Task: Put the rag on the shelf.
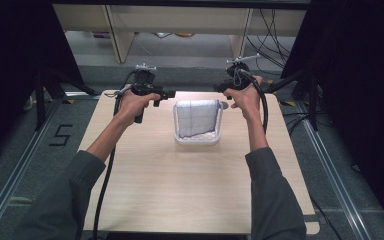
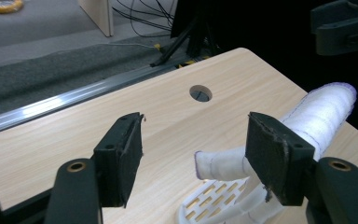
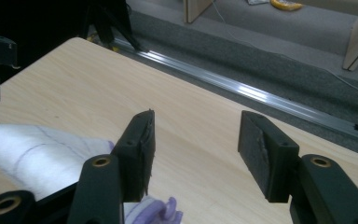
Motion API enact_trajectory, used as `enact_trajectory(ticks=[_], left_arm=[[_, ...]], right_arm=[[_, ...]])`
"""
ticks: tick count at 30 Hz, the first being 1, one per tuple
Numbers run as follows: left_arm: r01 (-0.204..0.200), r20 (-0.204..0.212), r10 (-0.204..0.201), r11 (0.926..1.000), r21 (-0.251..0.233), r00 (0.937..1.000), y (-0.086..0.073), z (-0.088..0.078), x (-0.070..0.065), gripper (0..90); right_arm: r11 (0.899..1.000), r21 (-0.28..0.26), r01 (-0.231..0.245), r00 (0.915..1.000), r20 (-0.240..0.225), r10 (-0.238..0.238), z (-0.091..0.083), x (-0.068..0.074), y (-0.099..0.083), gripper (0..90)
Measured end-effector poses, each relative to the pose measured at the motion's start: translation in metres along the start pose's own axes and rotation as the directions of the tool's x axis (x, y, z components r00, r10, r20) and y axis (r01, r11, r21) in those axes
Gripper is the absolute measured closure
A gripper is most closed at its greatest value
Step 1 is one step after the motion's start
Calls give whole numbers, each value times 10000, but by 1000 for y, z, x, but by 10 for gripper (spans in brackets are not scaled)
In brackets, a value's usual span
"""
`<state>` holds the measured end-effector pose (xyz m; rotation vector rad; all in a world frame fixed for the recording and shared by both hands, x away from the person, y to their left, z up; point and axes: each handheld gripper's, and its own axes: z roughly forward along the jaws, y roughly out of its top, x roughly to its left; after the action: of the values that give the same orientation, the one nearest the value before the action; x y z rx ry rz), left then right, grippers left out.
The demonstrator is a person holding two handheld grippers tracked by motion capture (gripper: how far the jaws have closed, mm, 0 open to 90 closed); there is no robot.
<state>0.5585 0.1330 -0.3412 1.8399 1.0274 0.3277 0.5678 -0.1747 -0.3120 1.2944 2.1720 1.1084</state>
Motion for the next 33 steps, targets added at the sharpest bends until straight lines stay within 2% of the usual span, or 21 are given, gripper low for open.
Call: enact_trajectory(ticks=[2,4,6,7,9,10,11,12,13,15,16,20,21,22,23,29,33], left_arm=[[91,28,-91,9999,-77,10000,-3,-4,1,349],[-9,71,10,10000,-45,10000,-7,-9,2,343],[172,141,-170,9997,-143,9998,-11,-13,2,337],[215,254,-214,9998,-33,9994,-13,-14,3,327],[109,270,-111,9999,98,9996,-17,-19,2,311],[-72,236,68,9998,186,9997,-19,-22,2,310],[-21,267,17,9999,141,9996,-21,-24,0,306],[-53,312,46,9998,196,9995,-23,-26,-1,301],[-112,316,105,9997,226,9994,-26,-29,-2,294],[-167,419,156,9995,256,9990,-28,-32,-3,288],[-44,495,37,9999,140,9988,-30,-33,-5,287],[-152,832,142,9998,121,9964,-37,-37,-11,276],[-103,816,96,9999,77,9966,-38,-38,-13,276],[-103,816,96,9999,77,9966,-38,-38,-13,273],[-159,1003,151,9998,73,9948,-43,-41,-16,271],[-335,1175,344,9994,-95,9925,-56,-49,-27,244],[-517,1275,531,9986,-146,9904,-65,-55,-34,220]], right_arm=[[10000,-72,-37,10000,-70,36,-3,3,-1,458],[9999,-136,59,10000,-67,-60,-6,3,-2,455],[9995,-271,153,9998,-115,-156,-9,3,-4,448],[9999,-143,69,9999,-95,-70,-12,4,-5,448],[9999,-107,103,9999,-113,-104,-15,4,-7,443],[9995,-242,200,9998,-82,-202,-17,4,-8,442],[9990,-403,212,9995,-223,-221,-18,3,-10,442],[9994,-295,171,9995,-271,-179,-21,4,-11,440],[9996,-259,71,9996,-274,-79,-23,5,-13,435],[9990,-394,217,9995,-210,-225,-25,5,-17,428],[9993,-289,221,9995,-220,-227,-28,6,-19,427],[9981,-425,446,9987,-245,-457,-35,10,-26,409],[9986,-424,331,9987,-369,-347,-36,12,-28,403],[9985,-359,414,9982,-407,-429,-38,13,-30,400],[9983,-368,463,9980,-408,-478,-41,15,-32,395],[9976,-569,404,9969,-657,-441,-50,21,-44,373],[9964,-678,503,9965,-628,-546,-57,25,-52,362]])
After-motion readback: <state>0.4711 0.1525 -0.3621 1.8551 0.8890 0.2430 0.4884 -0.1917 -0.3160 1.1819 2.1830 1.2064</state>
